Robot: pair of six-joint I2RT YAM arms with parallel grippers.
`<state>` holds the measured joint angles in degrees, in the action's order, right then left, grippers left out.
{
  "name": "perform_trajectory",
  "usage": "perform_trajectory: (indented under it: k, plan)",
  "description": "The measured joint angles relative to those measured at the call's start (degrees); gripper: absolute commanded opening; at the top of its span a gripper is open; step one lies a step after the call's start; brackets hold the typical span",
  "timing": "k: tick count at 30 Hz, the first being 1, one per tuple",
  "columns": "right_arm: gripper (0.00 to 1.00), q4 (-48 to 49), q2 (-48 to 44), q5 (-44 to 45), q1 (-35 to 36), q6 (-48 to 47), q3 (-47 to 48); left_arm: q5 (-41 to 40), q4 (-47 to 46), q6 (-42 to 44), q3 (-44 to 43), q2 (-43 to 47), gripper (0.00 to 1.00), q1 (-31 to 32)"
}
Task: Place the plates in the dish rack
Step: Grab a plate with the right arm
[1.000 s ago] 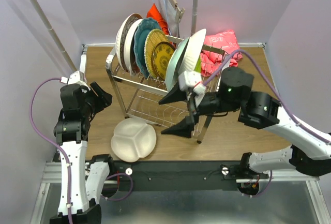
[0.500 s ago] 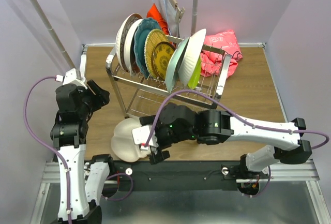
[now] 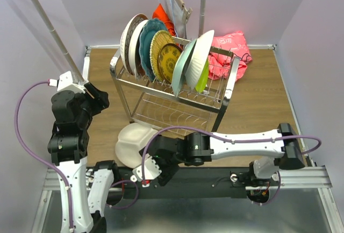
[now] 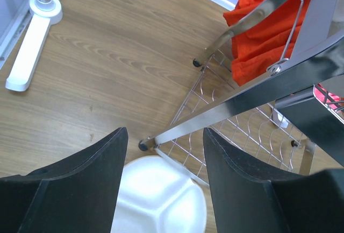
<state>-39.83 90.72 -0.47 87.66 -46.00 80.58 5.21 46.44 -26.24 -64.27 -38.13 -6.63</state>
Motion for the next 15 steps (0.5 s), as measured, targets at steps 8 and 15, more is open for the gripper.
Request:
perform_trajectory:
  k: [8,15]
  plan:
    - [0.94,2.3,7.1,5.2,0.9,-2.1,-2.5,-1.8,0.2,0.0,0.0,2.3,0.68,0.0]
    - [0.88,6.2,12.3,8.8,1.0,-2.1,-7.3,-2.9,0.2,0.0,0.0,4.3,0.69,0.0]
